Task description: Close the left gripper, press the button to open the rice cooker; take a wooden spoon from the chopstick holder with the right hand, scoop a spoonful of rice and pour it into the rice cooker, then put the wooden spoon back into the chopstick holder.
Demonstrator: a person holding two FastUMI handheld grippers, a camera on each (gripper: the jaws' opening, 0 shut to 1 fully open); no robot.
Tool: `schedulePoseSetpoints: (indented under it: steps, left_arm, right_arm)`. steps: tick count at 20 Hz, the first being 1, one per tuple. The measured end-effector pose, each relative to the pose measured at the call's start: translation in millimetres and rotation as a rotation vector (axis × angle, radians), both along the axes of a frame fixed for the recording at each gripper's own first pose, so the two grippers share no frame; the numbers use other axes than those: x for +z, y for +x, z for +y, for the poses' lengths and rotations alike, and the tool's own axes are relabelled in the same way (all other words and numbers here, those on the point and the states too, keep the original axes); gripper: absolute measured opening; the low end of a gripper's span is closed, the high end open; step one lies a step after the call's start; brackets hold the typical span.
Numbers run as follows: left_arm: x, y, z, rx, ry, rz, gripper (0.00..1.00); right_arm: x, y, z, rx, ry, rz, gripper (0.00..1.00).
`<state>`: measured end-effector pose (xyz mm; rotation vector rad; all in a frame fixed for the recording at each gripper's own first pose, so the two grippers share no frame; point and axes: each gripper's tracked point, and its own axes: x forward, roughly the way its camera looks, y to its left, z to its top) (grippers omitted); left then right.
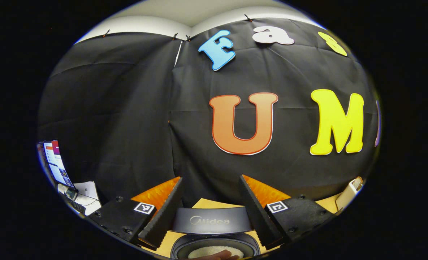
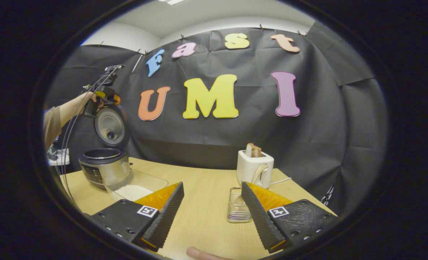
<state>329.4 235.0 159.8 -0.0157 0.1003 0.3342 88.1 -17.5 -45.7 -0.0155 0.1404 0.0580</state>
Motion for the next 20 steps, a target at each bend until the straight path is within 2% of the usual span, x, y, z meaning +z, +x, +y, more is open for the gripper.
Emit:
schedulePoseSetpoints:
  steps: [2, 5, 10, 13, 20]
  left_arm:
    - [-6, -18, -7, -0.003, 0.004, -0.004, 0.97]
    - [-21, -46, -20, -0.015, 0.007, -0.001, 0.97]
    - [-60, -90, -38, -0.019, -0.013, 0.046, 0.97]
    - [-94, -113, -49, -0.026, -0.043, 0.105, 0.97]
    - [-161, -145, -66, -0.029, -0.063, 0.187, 0.96]
  right_arm:
    - [5, -9, 1, -0.001, -0.009, -0.008, 0.95]
    - [18, -21, 3, -0.019, -0.024, -0.023, 0.97]
    - [42, -52, 14, 0.001, -0.001, -0.061, 0.95]
    - [49, -59, 6, -0.029, -0.016, -0.073, 0.95]
    - [49, -60, 0, -0.014, 0.026, -0.072, 0.95]
